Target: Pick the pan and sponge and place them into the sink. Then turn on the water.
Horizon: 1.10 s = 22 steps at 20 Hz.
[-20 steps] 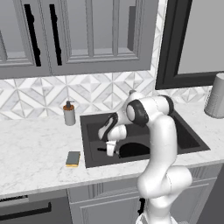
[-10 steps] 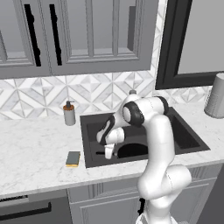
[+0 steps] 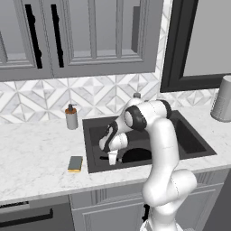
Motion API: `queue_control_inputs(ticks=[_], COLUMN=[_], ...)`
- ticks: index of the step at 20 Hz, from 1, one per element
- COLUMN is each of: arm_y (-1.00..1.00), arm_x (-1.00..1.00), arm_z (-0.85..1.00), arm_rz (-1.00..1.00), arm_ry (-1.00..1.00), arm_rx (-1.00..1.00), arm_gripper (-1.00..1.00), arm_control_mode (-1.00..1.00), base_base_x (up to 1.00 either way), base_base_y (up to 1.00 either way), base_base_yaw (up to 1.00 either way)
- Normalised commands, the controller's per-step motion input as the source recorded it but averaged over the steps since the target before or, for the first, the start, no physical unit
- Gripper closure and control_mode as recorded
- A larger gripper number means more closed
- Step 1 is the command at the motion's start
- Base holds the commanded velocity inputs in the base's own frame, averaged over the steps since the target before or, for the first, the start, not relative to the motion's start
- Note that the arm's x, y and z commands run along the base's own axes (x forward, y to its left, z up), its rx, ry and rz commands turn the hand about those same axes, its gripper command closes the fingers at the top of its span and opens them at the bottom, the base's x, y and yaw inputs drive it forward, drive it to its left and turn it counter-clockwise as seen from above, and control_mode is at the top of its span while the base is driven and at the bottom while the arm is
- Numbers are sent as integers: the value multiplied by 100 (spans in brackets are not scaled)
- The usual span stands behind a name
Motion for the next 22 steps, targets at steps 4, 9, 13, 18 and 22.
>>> queue_control_inputs(ticks=[4, 9, 13, 18, 22], arm_y=[0, 0, 0, 0, 16], arm_x=[0, 0, -6, -31, -33], arm_z=[1, 63, 100, 97, 88], arm_rz=[0, -7, -13, -8, 3], arm_ry=[3, 0, 0, -2, -10], arm_rx=[-3, 0, 0, -3, -7], arm_gripper=[-100, -100, -100, -100, -100], arm_control_mode=[-100, -100, -100, -100, -100], base_base_x=[0, 0, 0, 0, 0], base_base_y=[0, 0, 0, 0, 0], base_base_yaw=[0, 0, 0, 0, 0])
